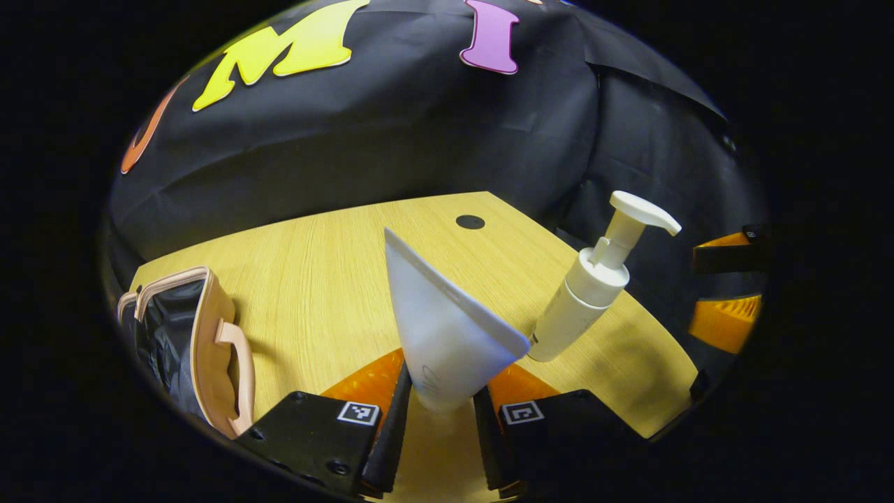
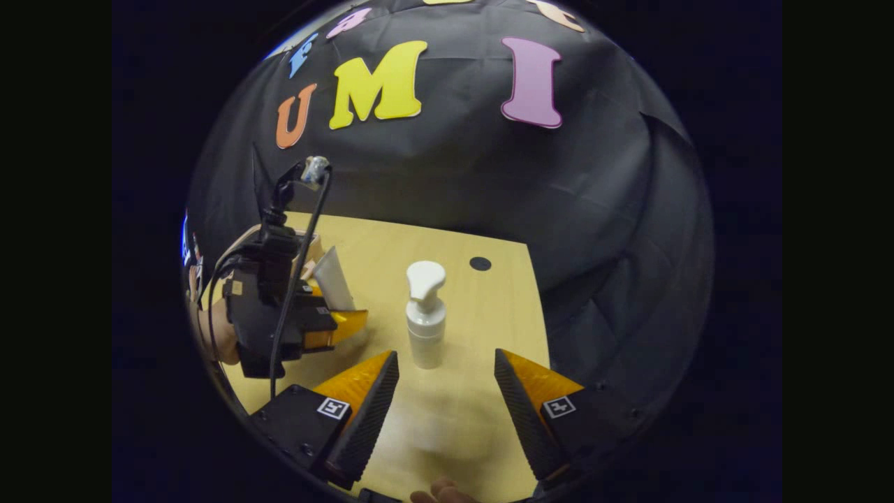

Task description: First open the suitcase, pack the skin care products into it, and then close the suitcase.

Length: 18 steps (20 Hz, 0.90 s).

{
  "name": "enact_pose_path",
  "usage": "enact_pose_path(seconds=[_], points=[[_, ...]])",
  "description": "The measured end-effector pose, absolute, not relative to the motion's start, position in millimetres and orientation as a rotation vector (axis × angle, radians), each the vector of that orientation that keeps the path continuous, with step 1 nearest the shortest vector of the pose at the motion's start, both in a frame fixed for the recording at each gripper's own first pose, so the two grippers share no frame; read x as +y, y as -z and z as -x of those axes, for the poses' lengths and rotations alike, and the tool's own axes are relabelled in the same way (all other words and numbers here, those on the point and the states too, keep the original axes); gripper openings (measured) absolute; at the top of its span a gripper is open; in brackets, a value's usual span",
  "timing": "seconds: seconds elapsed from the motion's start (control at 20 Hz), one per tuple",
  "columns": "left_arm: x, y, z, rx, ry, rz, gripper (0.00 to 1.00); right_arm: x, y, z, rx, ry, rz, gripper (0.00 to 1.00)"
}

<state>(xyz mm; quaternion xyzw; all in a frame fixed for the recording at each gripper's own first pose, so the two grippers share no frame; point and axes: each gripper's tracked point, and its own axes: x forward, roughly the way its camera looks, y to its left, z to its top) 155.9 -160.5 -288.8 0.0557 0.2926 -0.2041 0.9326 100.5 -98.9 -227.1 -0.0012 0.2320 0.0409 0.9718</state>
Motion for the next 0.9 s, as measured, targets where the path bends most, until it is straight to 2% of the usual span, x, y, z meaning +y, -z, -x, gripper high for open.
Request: enact_pose_path(seconds=[0.05,0.1,0.35,0.55,0.6,0.65,0.8,0.9], points=[[-159,288,-148,0.617,0.424,-0.106,0.55,-95,228,-110,0.465,-0.084,-0.007,0.81],[-157,286,-141,0.629,0.432,-0.106,0.48,-91,229,-118,0.458,-0.081,-0.025,0.82],[-134,267,-109,0.628,0.426,-0.121,0.46,-77,249,-155,0.46,-0.035,-0.041,0.82],[-126,245,-79,0.605,0.444,-0.087,0.44,-71,277,-178,0.503,0.016,-0.033,0.77],[-122,236,-71,0.596,0.453,-0.083,0.43,-72,282,-184,0.504,0.026,-0.034,0.69],[-116,227,-63,0.586,0.455,-0.081,0.43,-71,283,-187,0.502,0.036,-0.038,0.7],[-90,200,-45,0.553,0.448,-0.082,0.43,-71,283,-190,0.483,0.076,-0.049,0.5],[-63,185,-41,0.531,0.415,-0.085,0.43,-70,284,-183,0.485,0.098,-0.022,0.49]])
